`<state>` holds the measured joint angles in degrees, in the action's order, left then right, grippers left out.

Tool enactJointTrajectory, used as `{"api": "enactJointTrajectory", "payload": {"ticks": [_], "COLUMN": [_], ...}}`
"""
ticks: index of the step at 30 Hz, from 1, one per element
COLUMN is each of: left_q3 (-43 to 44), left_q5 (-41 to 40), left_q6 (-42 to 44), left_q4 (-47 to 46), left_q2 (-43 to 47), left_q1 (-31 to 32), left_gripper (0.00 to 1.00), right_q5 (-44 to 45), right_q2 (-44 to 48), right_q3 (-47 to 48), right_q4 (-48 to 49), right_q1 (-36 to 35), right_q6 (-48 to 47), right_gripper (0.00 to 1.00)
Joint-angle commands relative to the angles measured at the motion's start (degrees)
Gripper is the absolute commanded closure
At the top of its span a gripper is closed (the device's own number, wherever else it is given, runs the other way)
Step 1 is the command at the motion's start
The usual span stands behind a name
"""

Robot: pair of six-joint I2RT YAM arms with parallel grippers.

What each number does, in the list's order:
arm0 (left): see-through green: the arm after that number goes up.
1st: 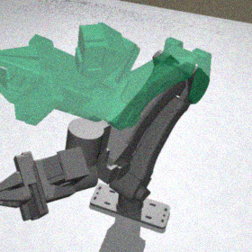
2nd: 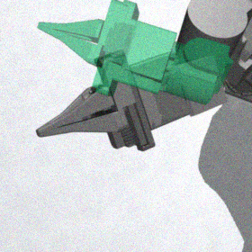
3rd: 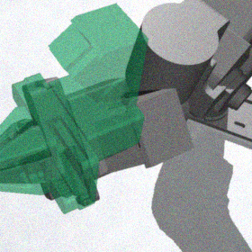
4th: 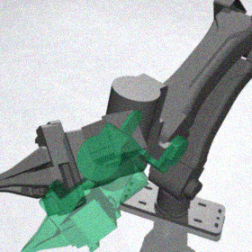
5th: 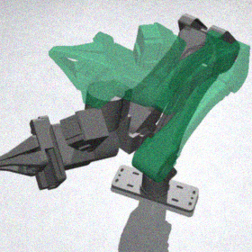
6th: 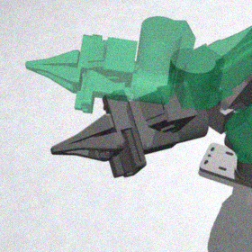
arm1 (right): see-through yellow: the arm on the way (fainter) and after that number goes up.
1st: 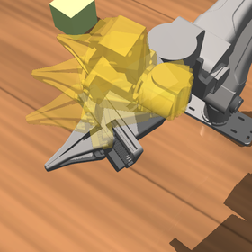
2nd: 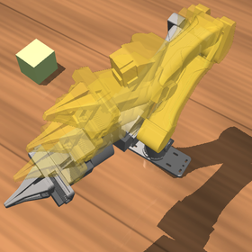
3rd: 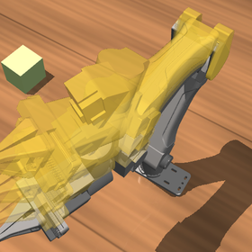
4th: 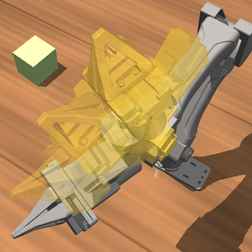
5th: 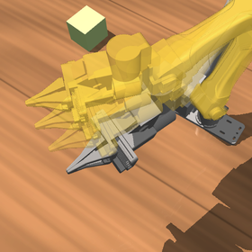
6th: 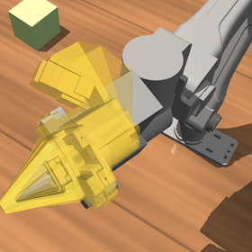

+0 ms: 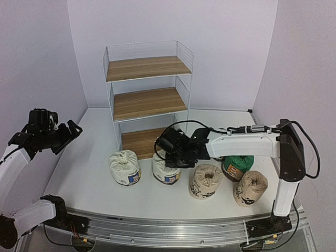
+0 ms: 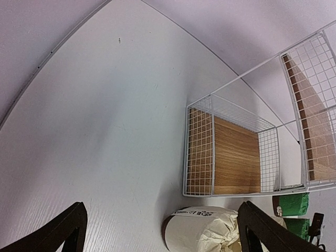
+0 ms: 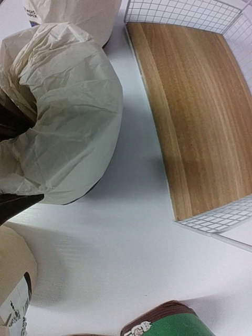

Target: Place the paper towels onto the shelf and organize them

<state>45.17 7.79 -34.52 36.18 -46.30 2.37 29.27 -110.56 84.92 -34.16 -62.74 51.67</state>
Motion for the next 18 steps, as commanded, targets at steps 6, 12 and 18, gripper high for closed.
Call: {"api": "enactJointTrajectory", "payload": {"ticks": [6,12,18], "left_q3": [-0.2,-0.4,-0.4], "left_q5": [-0.1,1.1,1.5], "left_q6": [0.8,1.2,1.4], "left_q4": [0.3,-0.1,0.1], "left_q2": [-0.3,-0.7,-0.6], "left_q1": [0.2,0.2,0.2], "left_gripper": [0.00,0.00,0.00], "right_q5": [10.6,10.0,11.5], "right_q2": [0.4,-2.4,-4.8], "right_q3": [6.0,6.5,8.2], "right_q4": [9.1,16.7,20.2], "right_q1": [1.0,3.1,5.2], "right_q6": [-3.0,-6.2,-9.1], "right_gripper": [0.78,0.78,0.77]}}
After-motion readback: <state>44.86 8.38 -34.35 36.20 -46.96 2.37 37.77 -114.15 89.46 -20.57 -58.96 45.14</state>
